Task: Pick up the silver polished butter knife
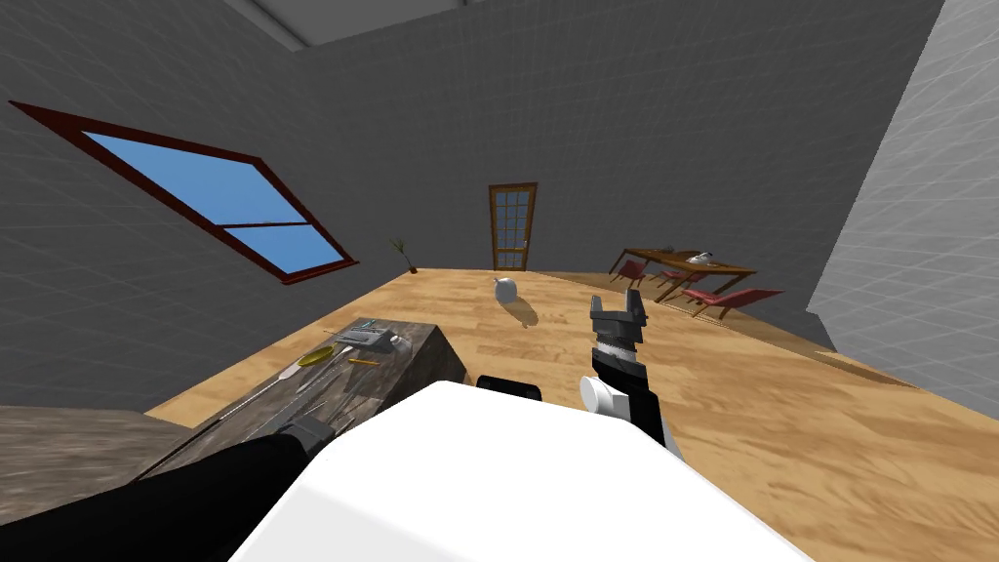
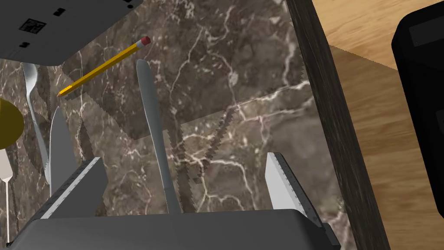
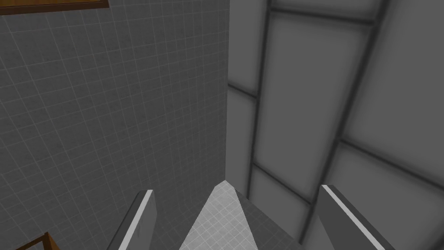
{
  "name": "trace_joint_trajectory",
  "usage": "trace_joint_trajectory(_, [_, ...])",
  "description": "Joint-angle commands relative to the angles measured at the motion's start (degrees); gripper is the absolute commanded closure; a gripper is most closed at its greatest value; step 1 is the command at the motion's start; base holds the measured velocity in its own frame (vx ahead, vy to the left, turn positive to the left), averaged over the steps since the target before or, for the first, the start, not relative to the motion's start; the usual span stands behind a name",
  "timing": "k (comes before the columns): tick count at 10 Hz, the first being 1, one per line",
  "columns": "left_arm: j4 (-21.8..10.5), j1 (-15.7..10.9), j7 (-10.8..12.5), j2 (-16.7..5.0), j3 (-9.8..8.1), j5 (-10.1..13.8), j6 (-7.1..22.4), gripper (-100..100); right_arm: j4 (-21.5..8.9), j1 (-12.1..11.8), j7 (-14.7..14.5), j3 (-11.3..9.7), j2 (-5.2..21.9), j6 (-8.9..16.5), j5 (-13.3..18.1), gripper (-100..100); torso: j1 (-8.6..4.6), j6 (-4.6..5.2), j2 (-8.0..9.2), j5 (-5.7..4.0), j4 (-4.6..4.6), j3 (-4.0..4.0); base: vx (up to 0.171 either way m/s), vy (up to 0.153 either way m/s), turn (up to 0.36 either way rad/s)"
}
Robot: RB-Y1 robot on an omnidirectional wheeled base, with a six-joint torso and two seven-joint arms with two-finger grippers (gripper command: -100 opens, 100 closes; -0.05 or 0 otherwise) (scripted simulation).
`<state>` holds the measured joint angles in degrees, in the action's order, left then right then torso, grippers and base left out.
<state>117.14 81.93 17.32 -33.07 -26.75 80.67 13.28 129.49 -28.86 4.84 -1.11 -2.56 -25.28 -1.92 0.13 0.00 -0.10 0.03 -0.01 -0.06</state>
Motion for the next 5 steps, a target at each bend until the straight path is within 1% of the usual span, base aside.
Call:
trace_joint_trajectory(1, [-0.5,1.5,0.3,-1.1,-0.19,2.9,0.8,-100,0.0,0.0,0.0,0.0,0.0,0.0,0.0,0,0.0,0.0,0.0,0.0,0.0,0.0,0.024,0.037,-0.114])
trace_joint_trajectory(2, [-0.5,1.5,0.3,-1.1,-0.19,3.5,0.8,-100,0.0,0.0,0.0,0.0,0.0,0.0,0.0,0,0.0,-0.04,0.0,0.0,0.0,0.0,0.017,0.021,0.028])
trace_joint_trajectory(3, [-1.7,3.6,1.6,-2.3,0.11,5.4,2.3,-100,0.0,0.0,0.0,0.0,0.0,0.0,0.0,0,-0.06,-0.05,0.02,-0.01,0.01,0.01,0.025,0.024,-0.208])
trace_joint_trajectory(4, [-1.7,3.6,1.6,-2.3,0.11,6.6,2.3,-100,0.0,0.0,0.0,0.0,0.0,0.0,0.0,0,-0.03,0.0,0.0,-0.01,0.0,0.0,0.022,0.03,-0.15])
trace_joint_trajectory(5, [-1.7,3.6,1.6,-2.3,0.11,6.6,2.3,-100,0.0,0.0,0.0,0.0,0.0,0.0,0.0,0,-0.02,-0.04,0.0,0.0,0.0,0.0,0.011,0.018,0.017])
